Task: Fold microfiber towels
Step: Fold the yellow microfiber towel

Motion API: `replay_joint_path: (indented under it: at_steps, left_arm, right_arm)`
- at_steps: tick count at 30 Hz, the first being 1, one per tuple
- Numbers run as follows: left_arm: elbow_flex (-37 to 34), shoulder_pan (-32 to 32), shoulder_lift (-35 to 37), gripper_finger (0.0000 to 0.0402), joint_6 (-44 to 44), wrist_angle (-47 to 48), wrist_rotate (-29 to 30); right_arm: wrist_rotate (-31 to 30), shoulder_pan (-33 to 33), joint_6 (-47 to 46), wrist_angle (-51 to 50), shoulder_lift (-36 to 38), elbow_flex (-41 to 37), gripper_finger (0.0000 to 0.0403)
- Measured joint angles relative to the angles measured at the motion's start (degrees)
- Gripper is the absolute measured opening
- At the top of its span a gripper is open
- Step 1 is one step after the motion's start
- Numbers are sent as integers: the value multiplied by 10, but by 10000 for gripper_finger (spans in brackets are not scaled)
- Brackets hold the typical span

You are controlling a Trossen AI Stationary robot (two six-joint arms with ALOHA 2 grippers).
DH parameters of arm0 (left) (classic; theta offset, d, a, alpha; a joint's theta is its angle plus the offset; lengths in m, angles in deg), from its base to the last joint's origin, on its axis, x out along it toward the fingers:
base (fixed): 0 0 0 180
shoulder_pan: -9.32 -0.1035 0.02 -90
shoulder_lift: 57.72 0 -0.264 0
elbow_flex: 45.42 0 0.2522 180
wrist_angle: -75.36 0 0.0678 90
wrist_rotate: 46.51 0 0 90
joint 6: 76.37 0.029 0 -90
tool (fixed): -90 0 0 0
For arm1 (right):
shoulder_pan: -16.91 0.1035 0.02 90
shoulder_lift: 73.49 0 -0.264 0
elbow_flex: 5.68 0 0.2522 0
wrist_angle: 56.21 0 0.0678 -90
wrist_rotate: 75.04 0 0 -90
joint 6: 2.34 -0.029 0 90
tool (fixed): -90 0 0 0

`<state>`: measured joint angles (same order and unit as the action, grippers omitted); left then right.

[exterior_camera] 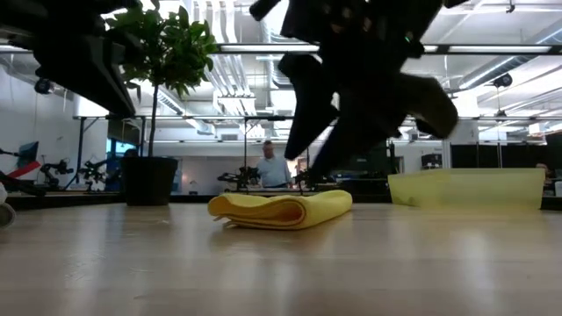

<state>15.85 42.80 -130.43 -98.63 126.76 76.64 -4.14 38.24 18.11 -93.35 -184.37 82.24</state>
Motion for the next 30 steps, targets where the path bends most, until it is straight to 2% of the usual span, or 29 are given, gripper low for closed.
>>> replay_joint_path:
  at_steps: [6,17,24,30]
  left_arm:
    - [-18,0,0,0,0,-2,-1]
    - [-29,0,0,0,1,-18,-1]
    - [-29,0,-2,0,6,-62,2]
    - [-29,-1,-26,0,6,-67,3]
  right_arm:
    - [56,0,43,-5,-28,1,201]
    - [56,-12,70,15,-45,0,201]
    - [62,-16,71,27,-64,3,199]
    - [58,-13,72,25,-92,22,159]
